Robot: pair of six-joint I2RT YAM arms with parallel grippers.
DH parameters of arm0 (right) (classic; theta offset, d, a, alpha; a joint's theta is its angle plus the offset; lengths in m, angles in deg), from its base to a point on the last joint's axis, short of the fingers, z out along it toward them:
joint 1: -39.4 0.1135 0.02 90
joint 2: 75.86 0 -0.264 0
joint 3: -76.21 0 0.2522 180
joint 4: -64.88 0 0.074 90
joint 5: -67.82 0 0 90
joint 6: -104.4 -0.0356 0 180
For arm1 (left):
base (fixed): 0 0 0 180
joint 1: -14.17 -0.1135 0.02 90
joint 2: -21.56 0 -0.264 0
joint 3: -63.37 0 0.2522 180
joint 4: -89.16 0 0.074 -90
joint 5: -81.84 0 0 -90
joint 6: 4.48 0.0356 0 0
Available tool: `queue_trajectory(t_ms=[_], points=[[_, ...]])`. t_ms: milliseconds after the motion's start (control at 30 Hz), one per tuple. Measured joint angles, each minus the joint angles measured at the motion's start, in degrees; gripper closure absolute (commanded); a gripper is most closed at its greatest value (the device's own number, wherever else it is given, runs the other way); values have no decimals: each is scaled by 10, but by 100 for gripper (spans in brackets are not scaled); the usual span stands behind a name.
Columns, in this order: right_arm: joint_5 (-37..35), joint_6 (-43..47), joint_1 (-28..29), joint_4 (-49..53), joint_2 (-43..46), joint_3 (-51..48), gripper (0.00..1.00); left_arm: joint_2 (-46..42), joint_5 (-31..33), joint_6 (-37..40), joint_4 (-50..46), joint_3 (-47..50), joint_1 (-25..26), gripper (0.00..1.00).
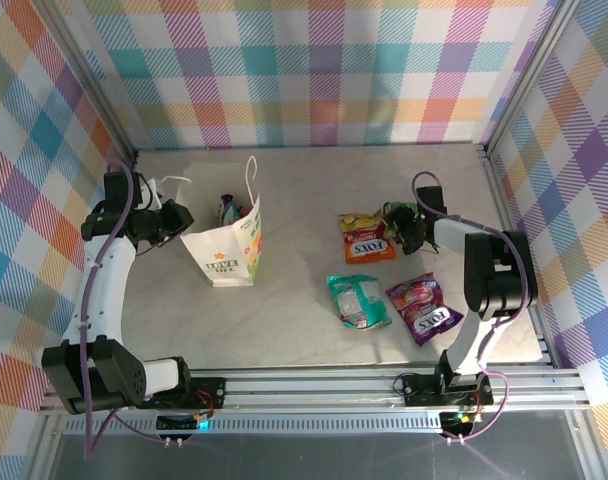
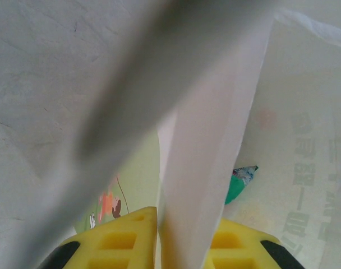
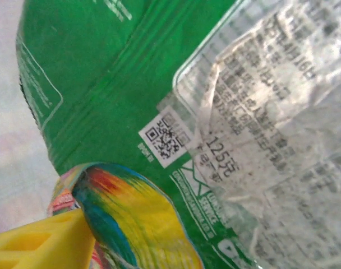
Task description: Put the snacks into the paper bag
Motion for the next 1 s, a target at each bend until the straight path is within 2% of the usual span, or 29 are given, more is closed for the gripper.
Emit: queue_trajectory(t_ms=[333,633,1000], points=[[2,-1,0,4,-13,10,62,3,2,2,0,0,0,82],[2,16,-3,24,-12,12,77,3,2,6,0,0,0,82],[-17,64,-4,121,41,11,93,3,2,6,0,0,0,82]])
